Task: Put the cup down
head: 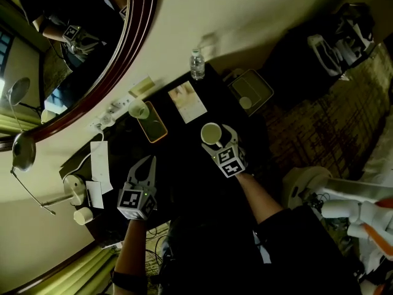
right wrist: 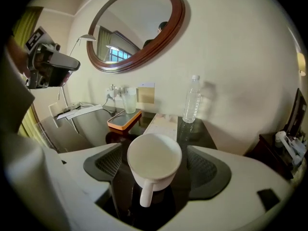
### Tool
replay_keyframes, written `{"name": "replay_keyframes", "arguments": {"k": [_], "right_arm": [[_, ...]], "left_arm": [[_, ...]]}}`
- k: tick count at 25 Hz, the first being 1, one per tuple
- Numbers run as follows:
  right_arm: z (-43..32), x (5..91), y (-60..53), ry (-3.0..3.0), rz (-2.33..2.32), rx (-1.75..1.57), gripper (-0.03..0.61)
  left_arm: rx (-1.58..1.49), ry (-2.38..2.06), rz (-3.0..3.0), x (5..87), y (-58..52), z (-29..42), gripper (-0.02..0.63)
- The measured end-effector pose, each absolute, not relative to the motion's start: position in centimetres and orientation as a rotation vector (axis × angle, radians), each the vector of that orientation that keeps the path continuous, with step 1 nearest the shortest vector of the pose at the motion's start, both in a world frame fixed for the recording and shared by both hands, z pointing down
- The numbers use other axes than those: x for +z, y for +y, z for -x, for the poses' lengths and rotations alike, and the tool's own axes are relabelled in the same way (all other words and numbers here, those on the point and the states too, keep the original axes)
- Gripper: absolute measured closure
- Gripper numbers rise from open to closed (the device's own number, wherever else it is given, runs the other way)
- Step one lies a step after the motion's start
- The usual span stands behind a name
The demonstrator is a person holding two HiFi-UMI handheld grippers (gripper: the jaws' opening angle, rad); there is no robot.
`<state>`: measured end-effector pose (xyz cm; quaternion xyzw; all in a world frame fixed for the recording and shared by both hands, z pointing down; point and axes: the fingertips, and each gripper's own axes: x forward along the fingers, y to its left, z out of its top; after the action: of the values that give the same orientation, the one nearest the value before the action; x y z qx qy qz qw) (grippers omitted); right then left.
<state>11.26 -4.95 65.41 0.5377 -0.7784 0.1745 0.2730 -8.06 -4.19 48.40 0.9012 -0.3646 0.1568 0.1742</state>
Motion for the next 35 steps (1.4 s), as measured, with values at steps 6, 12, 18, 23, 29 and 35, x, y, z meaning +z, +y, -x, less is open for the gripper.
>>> {"name": "replay_keyframes", "arguments": {"k": [6,12,18,23,29,35], "right_arm": [[-9.7,59.2,-3.5,-2.234,-1.263,0.420,0.173],[-8.3,53.6,-2.8,-2.347,-1.132,0.376,0.333],[-8.4,50.2,-3.2,-2.375,-1.152,0.397,0.545],[-6.7,48.9,-2.6,-2.459,-1.072,0.445,0.572],[-5.9,49.1,-2.0,-2.512,-0.985,0.481,0.572],[-4.8,47.7,-1.4,-2.554,-0.946,0.483,0.572]], "left_arm": [[0.389,-1.084,-2.535,47.2,-3.9,8.8,0.614],[0.343,-1.154,-2.545,46.3,-3.5,10.7,0.614],[0.300,-1.245,-2.527,45.4,-2.4,12.7,0.614],[0.250,-1.327,-2.458,44.8,-1.7,15.0,0.614],[0.236,-1.359,-2.462,44.3,-0.7,16.0,0.614],[0.156,-1.327,-2.388,44.2,0.0,15.1,0.614]]}}
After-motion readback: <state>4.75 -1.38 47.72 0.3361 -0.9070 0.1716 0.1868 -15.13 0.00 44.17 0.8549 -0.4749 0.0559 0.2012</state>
